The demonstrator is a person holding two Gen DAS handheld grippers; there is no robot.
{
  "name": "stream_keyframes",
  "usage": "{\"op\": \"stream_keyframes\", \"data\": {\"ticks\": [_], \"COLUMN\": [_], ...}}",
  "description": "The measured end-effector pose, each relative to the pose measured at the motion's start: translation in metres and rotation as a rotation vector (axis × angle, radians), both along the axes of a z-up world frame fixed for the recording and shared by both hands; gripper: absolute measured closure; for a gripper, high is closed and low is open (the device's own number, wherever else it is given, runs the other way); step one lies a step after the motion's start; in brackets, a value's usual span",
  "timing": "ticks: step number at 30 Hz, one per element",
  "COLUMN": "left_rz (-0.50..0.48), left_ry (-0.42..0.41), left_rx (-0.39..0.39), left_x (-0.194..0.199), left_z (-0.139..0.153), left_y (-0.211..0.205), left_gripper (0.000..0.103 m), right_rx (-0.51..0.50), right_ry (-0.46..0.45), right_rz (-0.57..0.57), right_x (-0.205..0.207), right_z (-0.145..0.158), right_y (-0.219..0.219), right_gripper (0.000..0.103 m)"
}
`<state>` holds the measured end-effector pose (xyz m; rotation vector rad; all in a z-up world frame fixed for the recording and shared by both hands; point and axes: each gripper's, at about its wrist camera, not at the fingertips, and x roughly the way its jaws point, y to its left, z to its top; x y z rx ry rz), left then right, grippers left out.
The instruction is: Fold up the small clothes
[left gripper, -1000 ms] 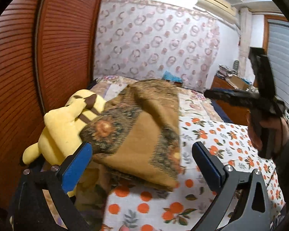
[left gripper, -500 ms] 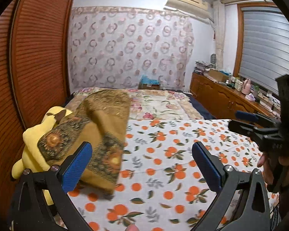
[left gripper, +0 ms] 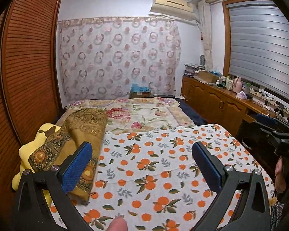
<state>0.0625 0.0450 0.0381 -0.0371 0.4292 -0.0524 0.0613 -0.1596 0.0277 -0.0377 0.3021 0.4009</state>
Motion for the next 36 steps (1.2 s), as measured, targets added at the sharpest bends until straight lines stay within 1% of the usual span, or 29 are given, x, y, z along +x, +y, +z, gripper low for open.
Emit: {"op": "stream_keyframes", "data": {"ticks": [5, 13, 16, 36], "left_rz": [-0.010, -0.010, -0.015, -0.004], "left_ry": [-0.010, -0.009, -0.011, -0.012], "left_rx": [0.011, 0.010, 0.003, 0.009], "left_x": [-0.004, -0.005, -0.006, -0.010], "left_z": [0.007, 0.009, 0.010, 0.010], "left_y": [-0.013, -0.016, -0.018, -0.015], "left_gripper": [0.000, 0.000, 0.000, 0.000], "right_rx": [0.002, 0.014, 0.013, 0.019], "right_ry": [-0.016, -0.022, -0.027, -0.032], "right_rz": [-0.036, -0.058, -0.067, -0.070], "right_x": [-0.013, -0.015, -0.015, -0.018], "right_z": [-0.003, -0.010, -0.011, -0.008], "right_y": [0.007, 0.015, 0.009, 0.005], "right_gripper": [0.016, 0.016, 0.016, 0.016]}}
